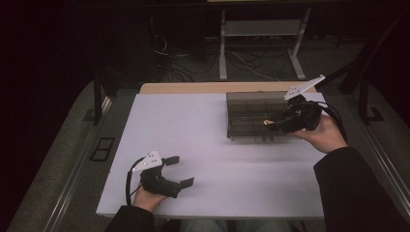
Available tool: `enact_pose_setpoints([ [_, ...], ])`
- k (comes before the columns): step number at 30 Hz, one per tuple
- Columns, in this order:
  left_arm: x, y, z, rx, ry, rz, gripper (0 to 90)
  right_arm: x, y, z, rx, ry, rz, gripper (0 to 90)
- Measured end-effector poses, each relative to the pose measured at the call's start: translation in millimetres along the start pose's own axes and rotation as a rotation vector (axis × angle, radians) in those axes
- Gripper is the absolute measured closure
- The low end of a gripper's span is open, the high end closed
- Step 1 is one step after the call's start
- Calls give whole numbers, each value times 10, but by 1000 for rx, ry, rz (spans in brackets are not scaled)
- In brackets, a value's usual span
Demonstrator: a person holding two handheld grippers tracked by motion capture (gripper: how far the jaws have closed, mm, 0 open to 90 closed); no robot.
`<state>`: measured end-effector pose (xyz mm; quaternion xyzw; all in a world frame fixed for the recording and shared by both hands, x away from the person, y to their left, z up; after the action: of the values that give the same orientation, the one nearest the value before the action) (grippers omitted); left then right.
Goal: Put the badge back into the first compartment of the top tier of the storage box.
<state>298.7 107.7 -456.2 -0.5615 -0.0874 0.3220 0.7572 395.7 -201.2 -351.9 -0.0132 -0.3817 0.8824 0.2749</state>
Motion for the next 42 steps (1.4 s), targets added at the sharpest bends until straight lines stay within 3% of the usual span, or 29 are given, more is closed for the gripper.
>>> enact_pose_setpoints([
  [24, -18, -7, -4, -2, 10, -4, 0, -55, -185, -288, -28, -7, -3, 509],
  [42, -26, -9, -7, -3, 16, -7, 0, -35, -222, -547, -10, -25, 2, 509],
])
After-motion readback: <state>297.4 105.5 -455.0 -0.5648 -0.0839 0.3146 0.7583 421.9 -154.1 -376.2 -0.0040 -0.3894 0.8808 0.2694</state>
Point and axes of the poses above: each handheld gripper's, and its own axes: z roughly backward along the jaws, y roughly out of its underside, x roughly to its left, the point moved 8 cm from there along -z, roughly forward along the jaws, and after that the axes turned 5 degrees about -y, right-handed, at the moved point
